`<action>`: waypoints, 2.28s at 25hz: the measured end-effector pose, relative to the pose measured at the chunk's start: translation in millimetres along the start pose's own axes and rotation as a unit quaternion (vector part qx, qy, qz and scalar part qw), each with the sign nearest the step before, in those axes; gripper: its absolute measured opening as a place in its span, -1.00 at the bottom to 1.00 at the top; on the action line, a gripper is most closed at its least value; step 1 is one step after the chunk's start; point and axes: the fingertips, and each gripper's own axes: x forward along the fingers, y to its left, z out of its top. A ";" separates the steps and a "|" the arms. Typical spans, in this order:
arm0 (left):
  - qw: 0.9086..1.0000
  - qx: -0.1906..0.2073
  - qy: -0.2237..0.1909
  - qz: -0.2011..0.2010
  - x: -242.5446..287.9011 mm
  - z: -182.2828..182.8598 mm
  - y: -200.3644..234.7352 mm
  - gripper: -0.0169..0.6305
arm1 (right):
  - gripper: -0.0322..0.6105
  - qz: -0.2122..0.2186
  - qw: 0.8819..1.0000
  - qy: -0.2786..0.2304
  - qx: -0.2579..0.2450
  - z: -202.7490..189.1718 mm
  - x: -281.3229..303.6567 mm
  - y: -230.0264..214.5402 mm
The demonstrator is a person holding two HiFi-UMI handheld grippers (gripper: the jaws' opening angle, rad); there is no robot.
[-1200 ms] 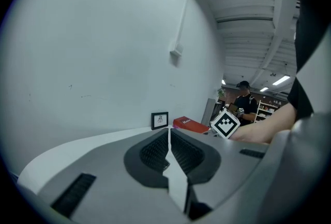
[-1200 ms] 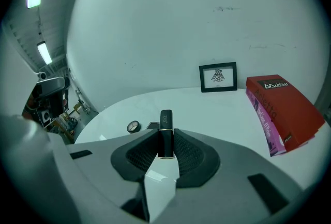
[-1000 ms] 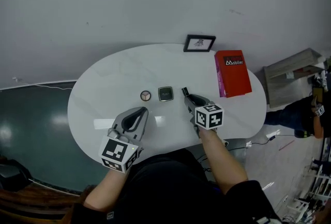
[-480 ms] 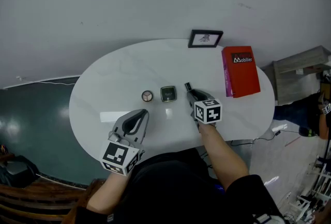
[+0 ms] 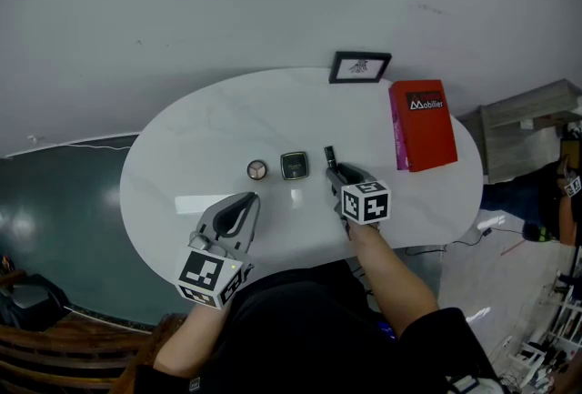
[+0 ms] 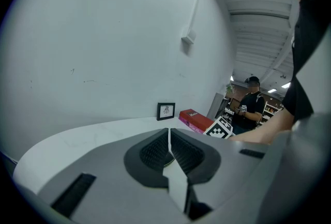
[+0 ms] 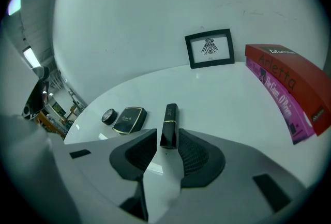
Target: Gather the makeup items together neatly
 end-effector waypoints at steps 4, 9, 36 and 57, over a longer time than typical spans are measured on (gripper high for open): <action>1.000 0.001 0.000 0.001 -2.6 -0.2 0.8 -0.88 | -0.52 -0.004 1.000 0.008 0.004 -7.7 -0.2 -2.8; 1.000 0.002 -0.002 0.001 -4.5 -0.3 -0.3 -0.87 | -0.54 0.004 1.000 0.008 -0.003 -7.7 1.5 3.5; 0.999 -0.006 -0.033 -0.002 -18.2 8.2 0.7 -0.87 | -0.40 0.016 1.000 -0.010 0.018 0.4 -15.5 2.5; 0.993 0.023 -0.108 0.043 -75.0 42.7 -16.7 -0.88 | -0.50 0.133 0.970 -0.174 -0.101 111.8 -139.0 119.4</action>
